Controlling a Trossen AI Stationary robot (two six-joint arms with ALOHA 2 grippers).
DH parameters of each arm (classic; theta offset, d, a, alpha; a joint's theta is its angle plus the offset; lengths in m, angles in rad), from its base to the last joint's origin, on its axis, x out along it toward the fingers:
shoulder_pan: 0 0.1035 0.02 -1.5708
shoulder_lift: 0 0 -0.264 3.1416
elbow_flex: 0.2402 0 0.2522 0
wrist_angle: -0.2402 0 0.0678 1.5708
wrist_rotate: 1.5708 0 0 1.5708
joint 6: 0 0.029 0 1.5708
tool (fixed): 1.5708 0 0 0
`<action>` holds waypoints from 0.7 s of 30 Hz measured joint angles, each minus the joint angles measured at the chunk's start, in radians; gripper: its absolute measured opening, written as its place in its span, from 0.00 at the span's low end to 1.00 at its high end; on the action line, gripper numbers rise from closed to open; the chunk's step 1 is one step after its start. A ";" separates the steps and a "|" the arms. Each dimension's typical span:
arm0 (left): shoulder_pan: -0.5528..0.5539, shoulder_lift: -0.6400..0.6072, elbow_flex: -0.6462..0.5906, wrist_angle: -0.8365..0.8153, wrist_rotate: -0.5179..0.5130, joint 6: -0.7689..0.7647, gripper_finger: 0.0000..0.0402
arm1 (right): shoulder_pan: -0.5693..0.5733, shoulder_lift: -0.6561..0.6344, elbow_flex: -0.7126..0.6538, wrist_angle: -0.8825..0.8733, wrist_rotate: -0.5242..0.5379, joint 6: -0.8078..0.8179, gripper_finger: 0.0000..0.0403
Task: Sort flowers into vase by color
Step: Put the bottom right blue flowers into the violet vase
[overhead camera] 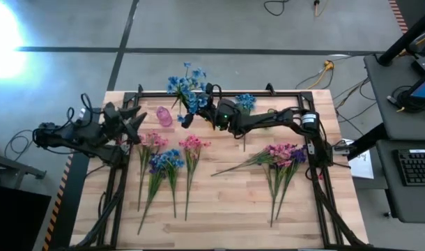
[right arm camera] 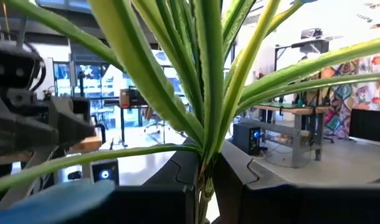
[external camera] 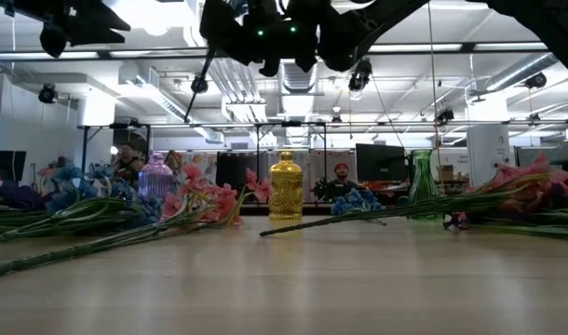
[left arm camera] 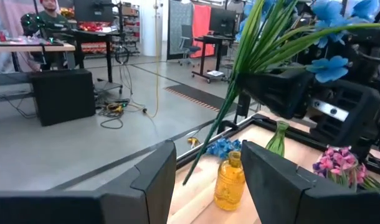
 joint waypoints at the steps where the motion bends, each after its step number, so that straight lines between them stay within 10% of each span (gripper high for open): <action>1: 0.000 -0.008 0.000 -0.004 0.000 0.000 0.42 | -0.001 0.000 0.004 0.004 0.000 -0.001 0.06; 12: 0.000 -0.035 -0.001 -0.021 0.000 0.008 0.42 | -0.016 0.081 0.117 -0.008 -0.039 0.022 0.06; 21: 0.000 -0.034 -0.001 -0.040 0.000 0.001 0.42 | -0.017 0.235 0.435 -0.357 -0.057 -0.011 0.06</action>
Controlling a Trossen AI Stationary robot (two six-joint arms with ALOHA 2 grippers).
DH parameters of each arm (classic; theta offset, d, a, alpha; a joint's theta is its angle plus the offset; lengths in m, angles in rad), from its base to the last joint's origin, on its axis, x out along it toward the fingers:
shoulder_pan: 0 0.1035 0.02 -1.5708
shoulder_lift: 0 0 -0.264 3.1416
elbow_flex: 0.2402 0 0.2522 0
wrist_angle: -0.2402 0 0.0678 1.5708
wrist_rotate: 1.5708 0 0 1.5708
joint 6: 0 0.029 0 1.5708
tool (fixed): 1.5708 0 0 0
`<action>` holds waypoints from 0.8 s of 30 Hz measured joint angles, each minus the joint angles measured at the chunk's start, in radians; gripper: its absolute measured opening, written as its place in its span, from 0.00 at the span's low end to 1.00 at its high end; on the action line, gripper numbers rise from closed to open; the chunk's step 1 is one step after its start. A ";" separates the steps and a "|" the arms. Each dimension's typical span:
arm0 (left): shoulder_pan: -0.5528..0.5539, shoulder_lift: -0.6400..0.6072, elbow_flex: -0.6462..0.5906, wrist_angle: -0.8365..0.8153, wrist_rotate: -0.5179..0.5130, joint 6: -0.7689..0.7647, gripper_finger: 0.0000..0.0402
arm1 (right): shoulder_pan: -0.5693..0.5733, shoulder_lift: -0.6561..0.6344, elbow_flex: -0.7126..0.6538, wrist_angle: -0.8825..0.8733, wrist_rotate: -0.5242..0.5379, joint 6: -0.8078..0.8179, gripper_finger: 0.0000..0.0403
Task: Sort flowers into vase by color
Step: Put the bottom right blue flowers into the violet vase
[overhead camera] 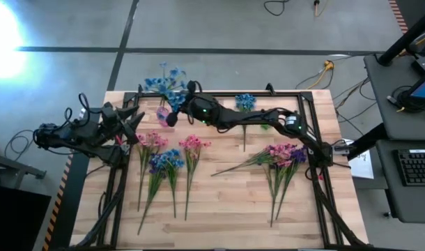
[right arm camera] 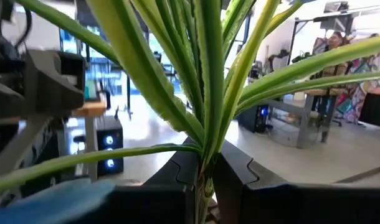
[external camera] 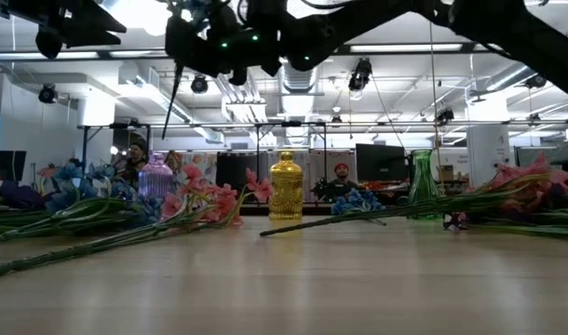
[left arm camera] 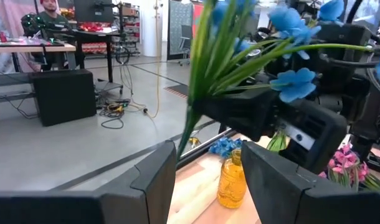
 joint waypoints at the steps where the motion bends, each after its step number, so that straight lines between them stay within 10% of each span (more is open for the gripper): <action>1: 0.000 0.000 0.000 -0.006 0.000 -0.001 0.42 | 0.000 0.015 0.026 -0.016 0.000 -0.008 0.06; 24: 0.000 -0.001 0.000 -0.020 0.000 -0.011 0.42 | -0.011 0.108 0.115 -0.014 -0.007 -0.009 0.06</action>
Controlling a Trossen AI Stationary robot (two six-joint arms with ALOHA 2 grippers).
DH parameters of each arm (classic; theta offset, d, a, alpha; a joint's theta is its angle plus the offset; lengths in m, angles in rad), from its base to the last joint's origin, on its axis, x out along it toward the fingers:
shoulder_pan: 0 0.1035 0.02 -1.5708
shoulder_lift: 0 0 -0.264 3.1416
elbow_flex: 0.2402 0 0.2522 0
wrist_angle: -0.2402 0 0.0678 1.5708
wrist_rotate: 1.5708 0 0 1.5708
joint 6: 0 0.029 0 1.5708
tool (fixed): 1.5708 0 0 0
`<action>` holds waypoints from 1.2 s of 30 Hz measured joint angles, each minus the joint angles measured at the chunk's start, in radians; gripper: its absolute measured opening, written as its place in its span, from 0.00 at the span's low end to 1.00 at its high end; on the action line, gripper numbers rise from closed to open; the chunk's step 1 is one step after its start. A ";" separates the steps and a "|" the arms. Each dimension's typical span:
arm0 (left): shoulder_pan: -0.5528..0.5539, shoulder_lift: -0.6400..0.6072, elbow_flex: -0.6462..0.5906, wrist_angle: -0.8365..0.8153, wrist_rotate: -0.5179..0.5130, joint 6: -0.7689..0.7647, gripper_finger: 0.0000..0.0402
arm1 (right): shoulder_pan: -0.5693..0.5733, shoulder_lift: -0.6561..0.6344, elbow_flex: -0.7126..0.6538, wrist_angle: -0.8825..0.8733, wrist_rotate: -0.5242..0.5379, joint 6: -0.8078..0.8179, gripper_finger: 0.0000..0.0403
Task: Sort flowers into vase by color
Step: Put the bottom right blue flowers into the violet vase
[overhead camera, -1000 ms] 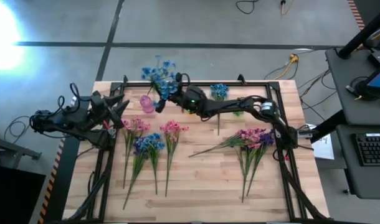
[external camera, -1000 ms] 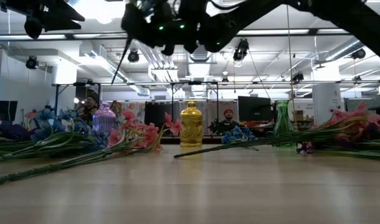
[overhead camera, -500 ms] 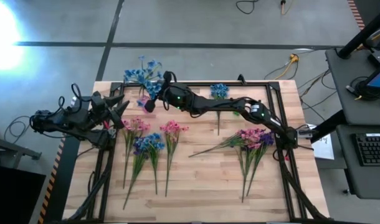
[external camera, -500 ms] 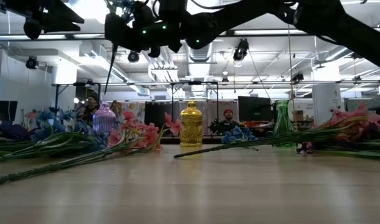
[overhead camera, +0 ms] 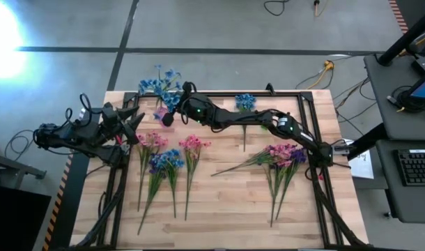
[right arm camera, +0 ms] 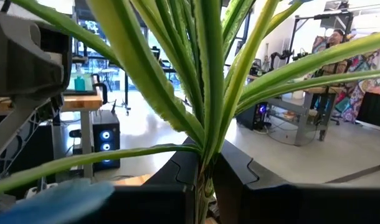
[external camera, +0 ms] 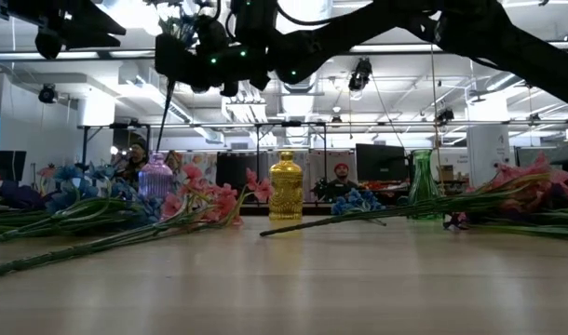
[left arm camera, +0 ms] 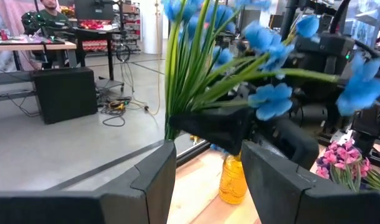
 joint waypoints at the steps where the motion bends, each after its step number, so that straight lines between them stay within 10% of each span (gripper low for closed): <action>1: 0.000 0.000 0.000 0.000 0.000 -0.002 0.42 | 0.000 0.004 0.000 0.001 0.000 0.000 0.06; 36: 0.000 0.000 0.000 -0.009 0.000 -0.008 0.42 | -0.003 0.020 -0.001 -0.051 0.007 0.041 0.14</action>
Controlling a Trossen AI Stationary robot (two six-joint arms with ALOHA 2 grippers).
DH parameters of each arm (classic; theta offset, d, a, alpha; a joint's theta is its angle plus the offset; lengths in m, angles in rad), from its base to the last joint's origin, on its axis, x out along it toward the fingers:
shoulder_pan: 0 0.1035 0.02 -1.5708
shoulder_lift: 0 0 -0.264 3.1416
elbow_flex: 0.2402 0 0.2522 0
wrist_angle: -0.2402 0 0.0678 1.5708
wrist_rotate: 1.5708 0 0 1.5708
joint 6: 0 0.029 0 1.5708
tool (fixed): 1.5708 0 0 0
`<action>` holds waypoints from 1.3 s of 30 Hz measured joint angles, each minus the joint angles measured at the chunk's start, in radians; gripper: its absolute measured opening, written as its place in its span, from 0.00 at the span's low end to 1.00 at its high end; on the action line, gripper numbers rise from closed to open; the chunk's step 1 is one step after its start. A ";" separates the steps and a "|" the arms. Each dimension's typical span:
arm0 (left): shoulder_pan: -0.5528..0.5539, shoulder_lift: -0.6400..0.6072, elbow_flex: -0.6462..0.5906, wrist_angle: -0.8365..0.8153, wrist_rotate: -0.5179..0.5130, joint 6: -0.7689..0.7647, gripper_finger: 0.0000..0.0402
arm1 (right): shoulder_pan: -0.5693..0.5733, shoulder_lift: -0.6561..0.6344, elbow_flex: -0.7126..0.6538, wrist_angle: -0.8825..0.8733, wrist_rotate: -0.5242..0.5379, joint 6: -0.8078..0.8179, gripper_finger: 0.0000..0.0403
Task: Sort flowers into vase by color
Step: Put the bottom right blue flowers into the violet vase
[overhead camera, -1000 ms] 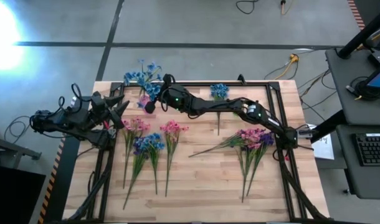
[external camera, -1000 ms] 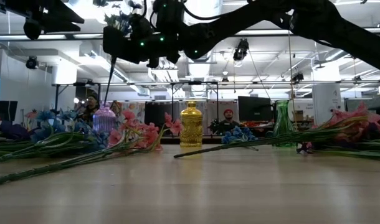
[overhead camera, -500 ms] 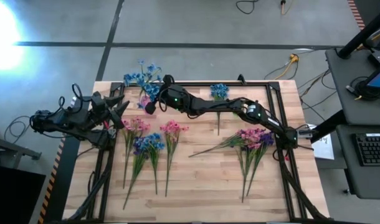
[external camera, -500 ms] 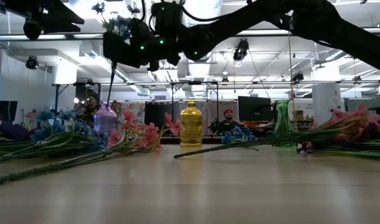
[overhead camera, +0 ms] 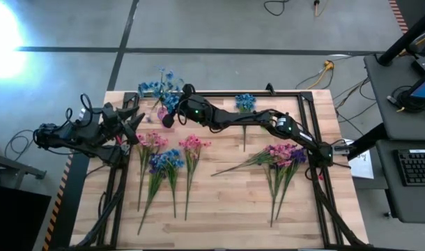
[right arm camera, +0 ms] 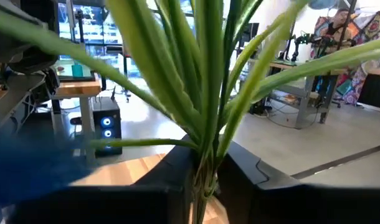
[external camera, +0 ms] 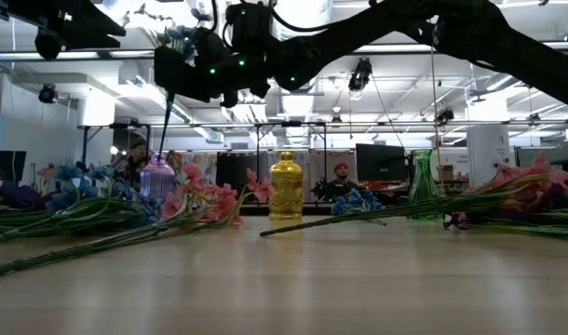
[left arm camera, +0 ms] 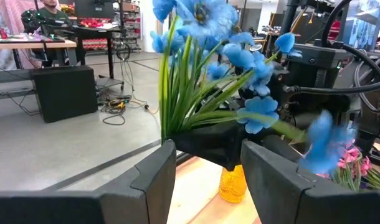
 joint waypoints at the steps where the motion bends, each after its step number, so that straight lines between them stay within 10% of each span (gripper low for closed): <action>1: 0.000 0.000 0.000 0.000 0.000 0.000 0.42 | 0.000 0.000 0.000 -0.008 0.000 0.002 0.17; 26: 0.000 0.000 0.000 0.000 0.000 0.000 0.42 | 0.001 0.000 0.063 -0.303 -0.002 0.089 0.70; 39: 0.000 0.000 0.000 -0.006 -0.002 0.015 0.42 | 0.002 0.000 0.092 -0.425 0.002 0.108 0.81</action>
